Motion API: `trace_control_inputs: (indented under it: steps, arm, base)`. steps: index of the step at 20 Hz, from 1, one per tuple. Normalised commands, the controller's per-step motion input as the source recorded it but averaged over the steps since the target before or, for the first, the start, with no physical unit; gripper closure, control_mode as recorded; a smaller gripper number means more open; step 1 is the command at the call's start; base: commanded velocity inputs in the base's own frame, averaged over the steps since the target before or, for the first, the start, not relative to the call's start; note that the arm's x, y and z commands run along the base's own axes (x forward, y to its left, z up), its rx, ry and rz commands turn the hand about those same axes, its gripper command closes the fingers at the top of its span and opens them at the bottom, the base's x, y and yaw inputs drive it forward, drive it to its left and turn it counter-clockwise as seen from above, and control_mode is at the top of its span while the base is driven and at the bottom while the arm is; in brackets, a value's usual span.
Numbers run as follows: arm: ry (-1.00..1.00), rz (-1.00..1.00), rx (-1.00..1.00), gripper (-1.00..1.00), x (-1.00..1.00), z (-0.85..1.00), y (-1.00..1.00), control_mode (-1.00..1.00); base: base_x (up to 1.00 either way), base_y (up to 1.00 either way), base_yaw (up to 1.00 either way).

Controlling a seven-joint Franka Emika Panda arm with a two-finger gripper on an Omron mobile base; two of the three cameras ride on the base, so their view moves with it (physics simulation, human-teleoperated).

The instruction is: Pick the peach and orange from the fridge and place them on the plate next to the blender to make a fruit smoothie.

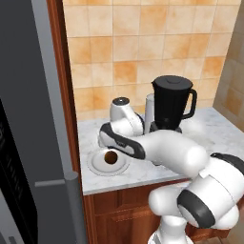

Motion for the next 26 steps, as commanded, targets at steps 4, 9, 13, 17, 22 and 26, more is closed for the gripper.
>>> trace_control_inputs:
  steps: [4, 9, 13, 17, 22, 26]
  arm:
    - [-0.19, 0.00, 0.03, -1.00, -1.00, 0.64, -0.72, -1.00]
    - [-0.15, 0.00, 0.03, -1.00, -1.00, 0.65, -0.60, -1.00]
    - [-0.17, 0.00, 0.00, -1.00, -1.00, 0.72, -0.39, -1.00]
    - [-0.26, 0.00, 0.00, -1.00, -0.80, 0.63, -0.12, -1.00]
    - [-0.17, 0.00, 0.00, -1.00, -0.58, 0.65, -0.12, -1.00]
    - [-0.02, 0.00, 0.00, -1.00, -0.48, 0.59, -0.10, -1.00]
  base:
    - [0.00, 0.00, 0.00]
    - [0.00, 0.00, 0.00]
    - [0.00, 0.00, 0.00]
    - [0.00, 0.00, 0.00]
    - [0.00, 0.00, 0.00]
    - [0.00, 0.00, 0.00]
